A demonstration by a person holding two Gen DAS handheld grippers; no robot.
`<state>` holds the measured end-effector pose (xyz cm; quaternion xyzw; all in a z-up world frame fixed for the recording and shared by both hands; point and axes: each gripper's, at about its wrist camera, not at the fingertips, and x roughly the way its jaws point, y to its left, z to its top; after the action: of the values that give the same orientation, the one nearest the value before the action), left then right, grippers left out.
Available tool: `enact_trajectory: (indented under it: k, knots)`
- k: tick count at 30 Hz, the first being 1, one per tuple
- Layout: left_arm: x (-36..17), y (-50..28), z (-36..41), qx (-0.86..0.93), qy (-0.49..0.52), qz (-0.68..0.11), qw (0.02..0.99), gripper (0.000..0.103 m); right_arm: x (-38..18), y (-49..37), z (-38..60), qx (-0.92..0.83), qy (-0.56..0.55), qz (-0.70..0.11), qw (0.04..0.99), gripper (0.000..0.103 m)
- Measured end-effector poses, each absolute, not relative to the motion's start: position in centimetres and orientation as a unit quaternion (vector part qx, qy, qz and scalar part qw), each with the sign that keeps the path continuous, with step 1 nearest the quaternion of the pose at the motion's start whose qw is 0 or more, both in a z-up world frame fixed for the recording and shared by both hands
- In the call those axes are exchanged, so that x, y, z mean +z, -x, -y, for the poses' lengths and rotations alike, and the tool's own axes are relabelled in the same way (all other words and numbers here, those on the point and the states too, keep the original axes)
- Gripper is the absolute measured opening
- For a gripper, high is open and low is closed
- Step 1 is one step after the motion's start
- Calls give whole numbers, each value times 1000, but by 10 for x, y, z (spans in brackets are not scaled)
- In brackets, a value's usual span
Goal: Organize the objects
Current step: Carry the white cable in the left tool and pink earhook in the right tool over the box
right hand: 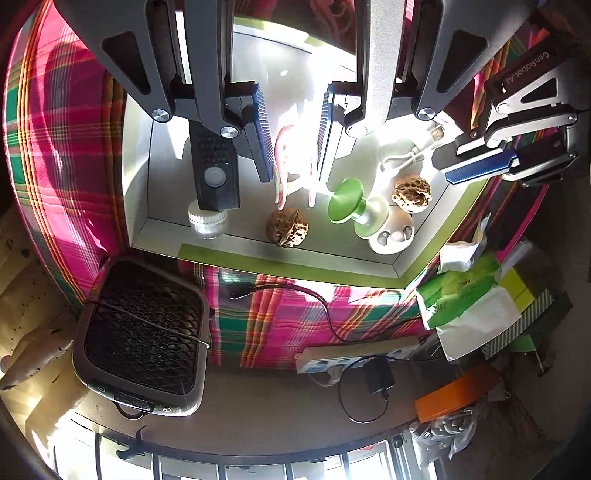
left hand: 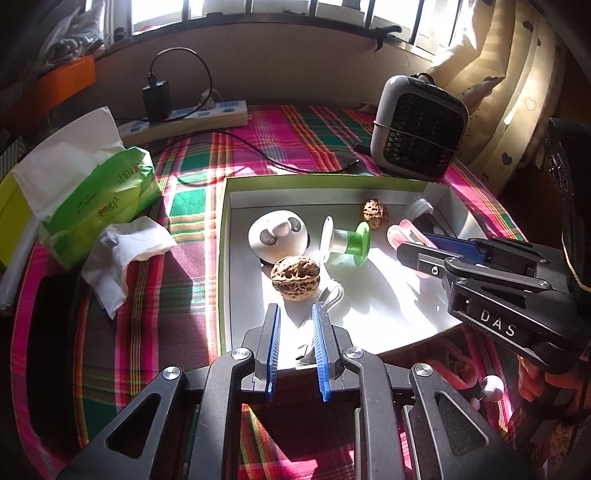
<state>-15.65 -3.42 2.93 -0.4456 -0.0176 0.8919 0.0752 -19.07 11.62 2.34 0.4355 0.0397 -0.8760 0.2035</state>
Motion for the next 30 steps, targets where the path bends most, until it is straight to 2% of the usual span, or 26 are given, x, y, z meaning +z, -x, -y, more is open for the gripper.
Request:
enact_trajectory:
  k: [21,30]
  knots:
    - [26,163,34,888,454,23,69,16,12,206,-98,-865,-449,-61,215,24]
    - [25,164,34,887,456,19,68,19,10,213,-93,-865,-449,-67,215,24]
